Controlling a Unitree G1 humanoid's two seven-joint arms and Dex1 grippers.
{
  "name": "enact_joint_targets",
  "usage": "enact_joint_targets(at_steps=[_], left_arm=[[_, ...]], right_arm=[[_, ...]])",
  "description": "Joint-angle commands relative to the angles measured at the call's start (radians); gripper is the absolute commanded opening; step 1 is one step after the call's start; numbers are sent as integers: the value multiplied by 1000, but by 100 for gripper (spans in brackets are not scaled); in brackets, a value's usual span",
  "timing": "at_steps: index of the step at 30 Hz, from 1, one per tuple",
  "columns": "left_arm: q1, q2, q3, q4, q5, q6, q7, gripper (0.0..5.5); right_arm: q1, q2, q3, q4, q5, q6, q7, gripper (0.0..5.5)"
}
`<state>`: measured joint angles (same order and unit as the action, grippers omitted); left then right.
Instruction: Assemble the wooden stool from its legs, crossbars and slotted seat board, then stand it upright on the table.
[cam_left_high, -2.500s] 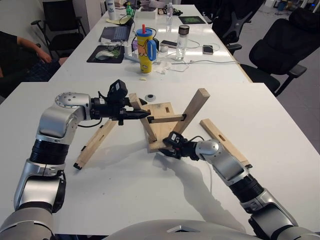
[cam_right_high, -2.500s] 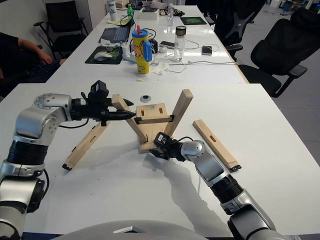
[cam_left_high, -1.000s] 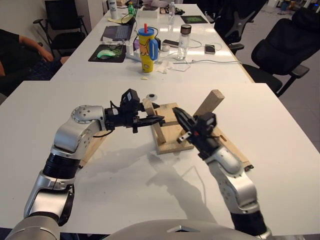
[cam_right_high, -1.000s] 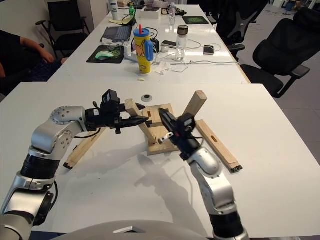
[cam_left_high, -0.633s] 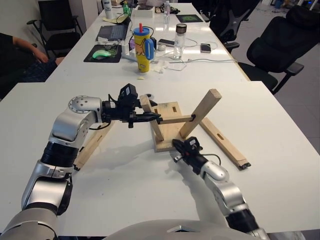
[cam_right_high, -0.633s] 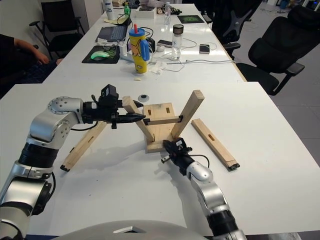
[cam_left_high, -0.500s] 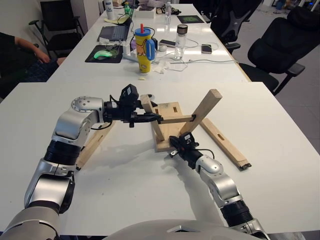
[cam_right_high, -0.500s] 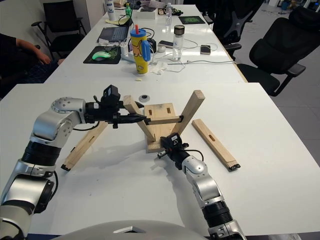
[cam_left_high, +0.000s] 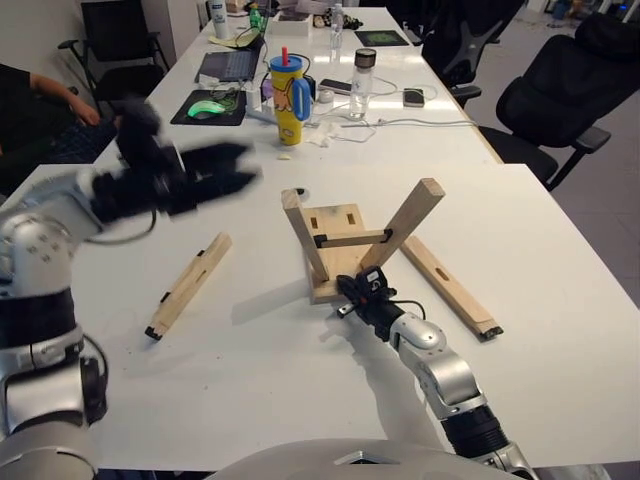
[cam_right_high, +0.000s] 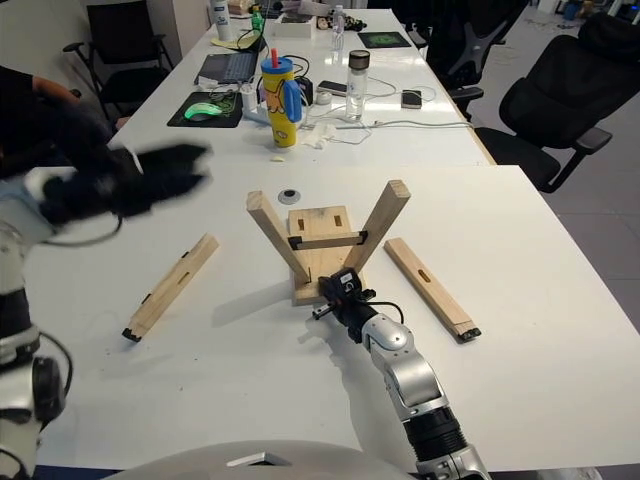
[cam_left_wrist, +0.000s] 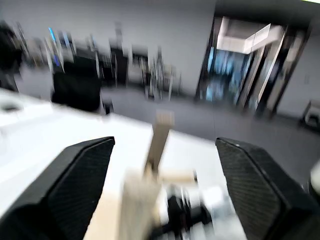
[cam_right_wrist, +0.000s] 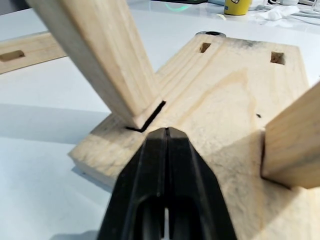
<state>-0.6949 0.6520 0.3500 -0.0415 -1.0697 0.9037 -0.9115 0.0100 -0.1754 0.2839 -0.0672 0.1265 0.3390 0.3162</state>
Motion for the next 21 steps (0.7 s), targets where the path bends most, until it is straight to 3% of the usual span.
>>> enact_joint_targets(at_steps=[1,5,6,9,11,15,18,21], left_arm=[[-208,-187,111,23,-123,-89,379,298],[-156,-283,0,-132,-148,-55,515,229],[-101,-296,-65,-151,-113,-20,539,215],[296,-205,-438,-197,143,71,555,169],[444,-182,-526,-172,246,56,591,136],[206,-296,-434,-113,321,-135,629,80],[-43,-387,-266,-138,222,-261,682,33],[-238,-375,-112,-175,122,-323,736,1]], right_arm=[[66,-25,42,146,-36,130,18,0],[52,-24,44,160,-39,133,22,0],[53,-23,43,162,-39,132,19,0],[41,-15,53,180,-45,133,17,0],[32,-4,46,188,-45,143,4,0],[22,8,31,210,-45,145,-18,0],[14,13,31,235,-43,135,-18,0],[11,15,31,250,-45,128,-17,0]])
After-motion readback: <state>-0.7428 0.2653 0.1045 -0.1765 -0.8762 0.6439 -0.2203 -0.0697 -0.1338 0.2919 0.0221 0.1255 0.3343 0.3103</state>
